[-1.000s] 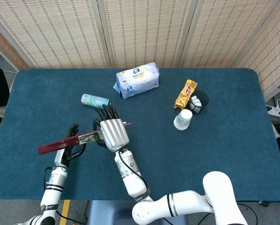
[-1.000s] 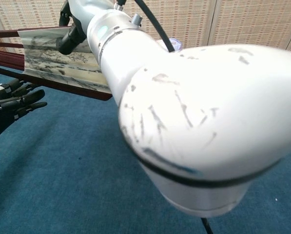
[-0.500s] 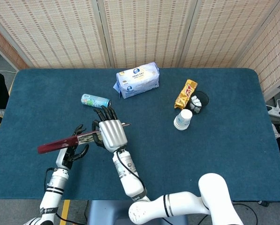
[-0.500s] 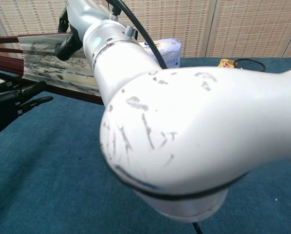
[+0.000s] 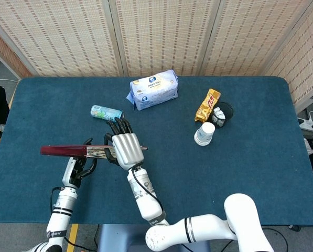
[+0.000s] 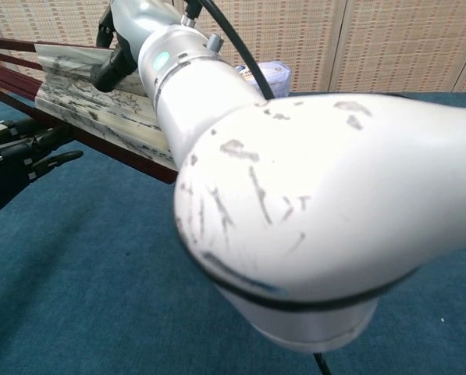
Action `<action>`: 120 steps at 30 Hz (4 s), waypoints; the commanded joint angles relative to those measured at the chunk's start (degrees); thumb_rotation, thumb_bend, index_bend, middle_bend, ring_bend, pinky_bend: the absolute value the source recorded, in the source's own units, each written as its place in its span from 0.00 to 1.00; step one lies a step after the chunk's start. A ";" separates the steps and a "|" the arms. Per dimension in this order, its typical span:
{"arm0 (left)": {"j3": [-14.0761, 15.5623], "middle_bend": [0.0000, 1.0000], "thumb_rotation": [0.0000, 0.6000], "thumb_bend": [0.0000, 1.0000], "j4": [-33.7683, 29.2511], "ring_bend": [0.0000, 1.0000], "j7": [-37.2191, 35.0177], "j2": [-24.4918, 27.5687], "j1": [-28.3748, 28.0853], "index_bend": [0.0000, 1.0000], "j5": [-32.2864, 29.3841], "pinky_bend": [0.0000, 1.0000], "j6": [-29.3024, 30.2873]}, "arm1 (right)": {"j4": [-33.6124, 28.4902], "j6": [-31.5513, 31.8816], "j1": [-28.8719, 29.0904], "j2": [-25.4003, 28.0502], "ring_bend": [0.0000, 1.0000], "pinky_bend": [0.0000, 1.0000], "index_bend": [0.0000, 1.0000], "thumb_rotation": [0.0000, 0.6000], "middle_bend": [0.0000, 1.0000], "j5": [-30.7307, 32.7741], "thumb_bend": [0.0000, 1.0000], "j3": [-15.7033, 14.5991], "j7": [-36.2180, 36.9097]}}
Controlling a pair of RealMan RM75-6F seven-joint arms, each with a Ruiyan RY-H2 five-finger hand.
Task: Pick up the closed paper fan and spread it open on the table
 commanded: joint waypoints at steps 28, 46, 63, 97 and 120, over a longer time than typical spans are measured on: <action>-6.47 0.20 1.00 0.69 12.79 0.01 10.72 -1.79 -1.35 0.79 0.41 0.12 9.60 | -13.85 1.17 -8.33 15.01 0.00 0.04 0.72 1.00 0.12 -6.86 0.60 -5.99 -1.90; -7.69 0.21 1.00 0.69 28.35 0.02 12.35 -5.97 -3.89 0.79 2.31 0.12 14.74 | -17.41 3.19 -13.51 22.28 0.00 0.04 0.71 1.00 0.12 -21.08 0.60 -16.45 -4.25; 0.65 0.19 1.00 0.65 48.26 0.02 10.53 -14.61 -3.44 0.57 8.48 0.11 18.56 | -14.26 5.88 -20.44 20.68 0.00 0.05 0.64 1.00 0.12 -32.41 0.60 -27.19 -4.18; 10.06 0.03 1.00 0.51 72.80 0.00 3.86 -21.47 -0.04 0.00 13.48 0.09 16.47 | -8.64 3.90 -39.15 29.16 0.00 0.00 0.00 1.00 0.00 -44.24 0.04 -44.50 2.45; 15.66 0.00 1.00 0.42 45.83 0.00 11.45 0.77 2.69 0.00 18.65 0.08 18.52 | -23.28 0.67 -43.74 50.49 0.00 0.00 0.00 1.00 0.00 -38.92 0.00 -43.70 7.64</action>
